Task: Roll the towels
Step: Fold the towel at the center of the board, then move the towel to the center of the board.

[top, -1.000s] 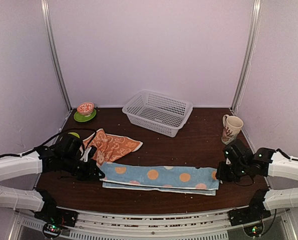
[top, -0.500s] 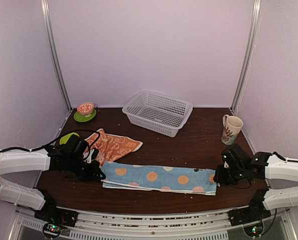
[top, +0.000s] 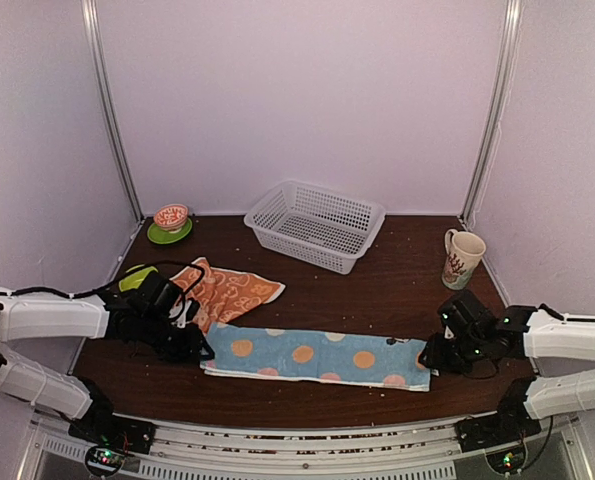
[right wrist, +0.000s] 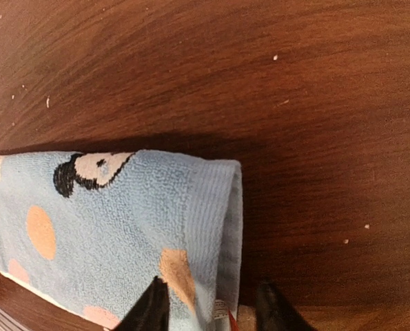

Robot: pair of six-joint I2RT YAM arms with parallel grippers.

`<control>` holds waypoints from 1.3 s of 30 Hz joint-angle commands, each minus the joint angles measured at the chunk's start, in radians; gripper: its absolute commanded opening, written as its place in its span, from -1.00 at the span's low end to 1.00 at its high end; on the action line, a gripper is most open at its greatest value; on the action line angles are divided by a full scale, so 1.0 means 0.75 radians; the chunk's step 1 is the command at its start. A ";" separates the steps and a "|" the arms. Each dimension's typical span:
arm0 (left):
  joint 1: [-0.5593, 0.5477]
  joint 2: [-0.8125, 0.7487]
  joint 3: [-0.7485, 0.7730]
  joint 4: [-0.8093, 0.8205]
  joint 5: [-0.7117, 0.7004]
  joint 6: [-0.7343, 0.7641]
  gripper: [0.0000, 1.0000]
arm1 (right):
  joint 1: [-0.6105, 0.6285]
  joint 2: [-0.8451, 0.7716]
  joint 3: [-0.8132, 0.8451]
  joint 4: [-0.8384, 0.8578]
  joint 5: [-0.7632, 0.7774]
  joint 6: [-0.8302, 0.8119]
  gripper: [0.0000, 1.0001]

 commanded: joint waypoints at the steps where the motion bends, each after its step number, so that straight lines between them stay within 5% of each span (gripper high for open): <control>1: 0.008 -0.045 0.057 -0.081 -0.057 0.055 0.02 | -0.006 -0.052 0.045 -0.104 0.031 -0.011 0.04; 5: 0.007 -0.214 0.114 -0.318 -0.108 0.097 0.38 | -0.004 -0.139 0.158 -0.297 0.079 -0.054 0.30; 10: 0.001 -0.425 0.263 -0.538 -0.211 0.158 0.52 | 0.004 -0.190 0.296 -0.379 0.125 -0.126 0.34; 23: -0.219 0.275 0.510 0.035 0.000 0.140 -0.11 | 0.116 0.248 0.300 0.054 0.048 -0.120 0.01; 39: -0.219 0.179 0.441 0.030 -0.171 0.143 -0.02 | -0.025 0.654 0.377 -0.274 0.033 -0.226 0.02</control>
